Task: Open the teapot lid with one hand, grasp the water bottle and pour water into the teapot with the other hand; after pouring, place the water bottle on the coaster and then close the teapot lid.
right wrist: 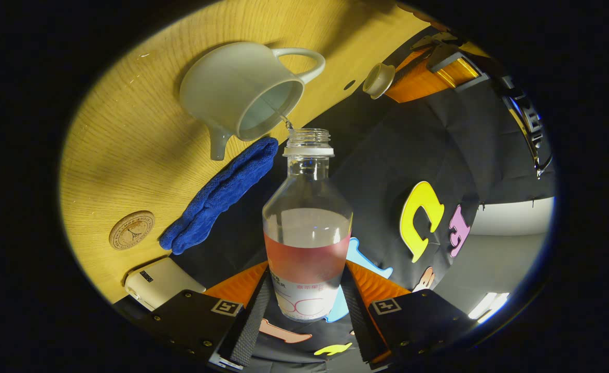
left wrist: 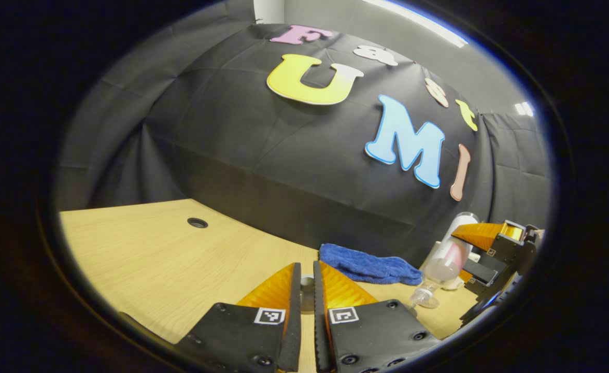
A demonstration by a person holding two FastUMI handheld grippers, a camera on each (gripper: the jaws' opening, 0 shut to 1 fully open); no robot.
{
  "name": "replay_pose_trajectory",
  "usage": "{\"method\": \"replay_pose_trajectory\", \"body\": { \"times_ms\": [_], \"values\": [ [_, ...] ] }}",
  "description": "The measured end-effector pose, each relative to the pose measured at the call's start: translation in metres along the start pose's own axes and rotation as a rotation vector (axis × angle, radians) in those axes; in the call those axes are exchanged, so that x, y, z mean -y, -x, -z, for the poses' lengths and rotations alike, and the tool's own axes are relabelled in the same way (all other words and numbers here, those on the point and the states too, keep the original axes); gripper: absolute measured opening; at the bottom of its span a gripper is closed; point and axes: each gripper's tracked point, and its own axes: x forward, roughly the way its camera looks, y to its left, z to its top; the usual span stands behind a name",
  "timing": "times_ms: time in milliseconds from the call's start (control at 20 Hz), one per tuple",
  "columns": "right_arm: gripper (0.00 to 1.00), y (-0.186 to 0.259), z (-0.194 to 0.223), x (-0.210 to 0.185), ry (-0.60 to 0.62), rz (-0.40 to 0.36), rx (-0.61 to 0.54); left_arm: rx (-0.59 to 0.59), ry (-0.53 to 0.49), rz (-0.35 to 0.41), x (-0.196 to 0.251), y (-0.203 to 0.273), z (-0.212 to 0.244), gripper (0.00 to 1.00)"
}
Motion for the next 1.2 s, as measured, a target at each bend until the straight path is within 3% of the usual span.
{"method": "replay_pose_trajectory", "body": {
  "times_ms": [150, 250, 350, 750, 800, 950, 1200],
  "values": [
    [0.76, 0.001, 0.001, 0.003, 0.016, 0.024, -0.001, -0.003, -0.001, -0.001, 0.000, 0.000, 0.001, 0.20],
    [0.75, -0.001, 0.002, -0.002, -0.004, 0.006, -0.004, -0.006, -0.003, -0.003, -0.001, -0.002, 0.003, 0.17],
    [0.75, -0.001, 0.002, -0.008, -0.053, -0.027, -0.008, -0.008, -0.003, -0.001, -0.001, -0.002, 0.003, 0.20],
    [0.76, 0.007, -0.010, -0.053, -0.538, -0.262, -0.020, 0.007, 0.004, -0.007, -0.005, -0.001, 0.000, 0.20],
    [0.76, 0.008, -0.011, -0.060, -0.600, -0.291, -0.024, 0.005, 0.000, -0.008, -0.005, -0.001, 0.000, 0.17],
    [0.76, 0.016, -0.018, -0.078, -0.781, -0.379, -0.041, -0.003, -0.006, -0.007, -0.003, -0.003, 0.003, 0.20],
    [0.76, 0.017, -0.013, -0.094, -1.023, -0.456, -0.078, -0.020, -0.023, 0.005, 0.003, -0.006, 0.009, 0.20]
  ]
}}
